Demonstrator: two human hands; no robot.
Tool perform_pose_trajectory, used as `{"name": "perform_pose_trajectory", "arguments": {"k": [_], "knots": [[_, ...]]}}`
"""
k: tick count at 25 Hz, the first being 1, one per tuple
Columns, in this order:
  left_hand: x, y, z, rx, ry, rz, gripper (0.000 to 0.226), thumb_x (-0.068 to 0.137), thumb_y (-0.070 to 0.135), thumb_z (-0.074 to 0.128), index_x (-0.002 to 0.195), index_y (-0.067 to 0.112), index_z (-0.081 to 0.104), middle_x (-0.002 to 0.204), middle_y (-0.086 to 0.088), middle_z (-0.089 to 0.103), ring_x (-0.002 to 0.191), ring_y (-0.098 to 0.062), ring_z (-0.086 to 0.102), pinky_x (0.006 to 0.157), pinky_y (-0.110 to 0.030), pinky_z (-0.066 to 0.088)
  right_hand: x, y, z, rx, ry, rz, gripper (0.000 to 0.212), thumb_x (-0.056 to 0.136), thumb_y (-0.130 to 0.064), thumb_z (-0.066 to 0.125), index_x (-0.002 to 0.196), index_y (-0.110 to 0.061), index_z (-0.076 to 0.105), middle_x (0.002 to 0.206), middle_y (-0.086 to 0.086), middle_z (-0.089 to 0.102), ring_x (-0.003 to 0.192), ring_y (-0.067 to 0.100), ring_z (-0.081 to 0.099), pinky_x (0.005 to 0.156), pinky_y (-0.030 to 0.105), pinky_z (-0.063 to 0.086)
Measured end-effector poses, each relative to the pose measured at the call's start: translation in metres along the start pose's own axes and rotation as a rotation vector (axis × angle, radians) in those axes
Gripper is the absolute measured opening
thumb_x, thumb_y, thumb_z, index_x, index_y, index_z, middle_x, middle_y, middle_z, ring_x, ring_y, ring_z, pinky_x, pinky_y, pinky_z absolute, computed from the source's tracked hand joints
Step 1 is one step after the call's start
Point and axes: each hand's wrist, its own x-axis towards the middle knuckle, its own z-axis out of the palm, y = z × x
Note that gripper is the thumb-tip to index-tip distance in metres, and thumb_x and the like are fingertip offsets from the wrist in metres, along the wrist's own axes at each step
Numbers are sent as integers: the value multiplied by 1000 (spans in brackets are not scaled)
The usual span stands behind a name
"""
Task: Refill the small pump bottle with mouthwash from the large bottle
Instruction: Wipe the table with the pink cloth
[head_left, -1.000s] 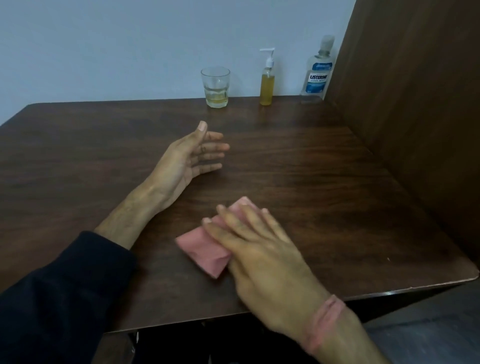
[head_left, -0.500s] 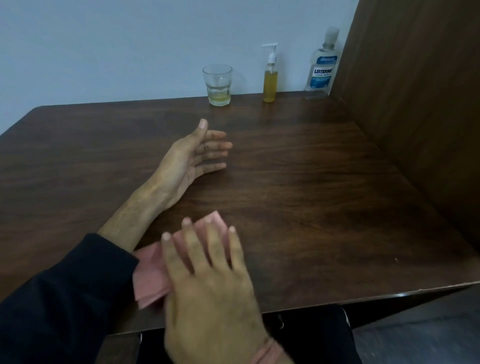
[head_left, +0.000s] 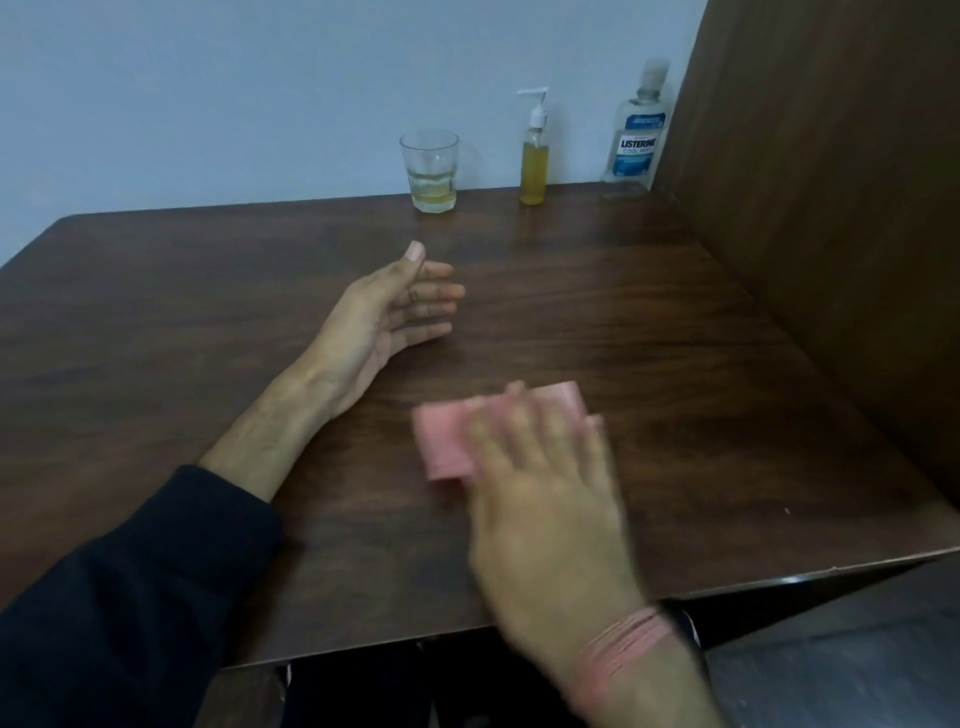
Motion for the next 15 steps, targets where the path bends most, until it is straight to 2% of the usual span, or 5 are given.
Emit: {"name": "perform_pose_trajectory", "arguments": {"k": [2, 4, 7, 10, 15], "knots": [[-1, 0, -1, -23, 8, -10, 54, 112, 55, 55, 138, 11, 73, 136, -13, 82, 129, -24, 77, 116, -44, 61, -23, -26, 20, 38, 44, -228, 65, 99, -41, 39, 163, -32, 50, 174, 4, 43, 162, 31, 38, 130, 63, 29], [-2, 0, -2, -51, 12, -15, 53, 111, 55, 57, 137, 12, 74, 137, -11, 82, 134, -21, 76, 120, -43, 57, -7, 3, 9, -14, 14, -280, 66, 100, -36, 40, 166, -35, 44, 176, -2, 39, 163, 24, 36, 131, 58, 30], [-3, 2, -4, -87, 30, -12, 47, 114, 52, 58, 134, 15, 78, 140, -5, 81, 140, -14, 72, 129, -43, 47, 51, 95, -27, -46, -90, 48, 69, 109, -26, 31, 173, -47, 13, 183, -9, 12, 169, 24, 11, 135, 57, 19], [-2, 4, -3, -95, 35, -17, 45, 113, 53, 59, 130, 18, 81, 142, -2, 81, 142, -11, 70, 132, -44, 42, 87, 117, -49, 137, -55, 403, 61, 116, -35, 31, 173, -44, 12, 185, -4, 6, 170, 28, 3, 136, 58, 9], [2, 4, -6, -123, 0, -47, 50, 109, 57, 60, 132, 17, 79, 145, -5, 79, 145, -15, 68, 134, -44, 40, 41, -15, 16, 26, -19, -224, 72, 100, -32, 44, 170, -37, 29, 181, 5, 23, 168, 36, 16, 134, 63, 10]]}}
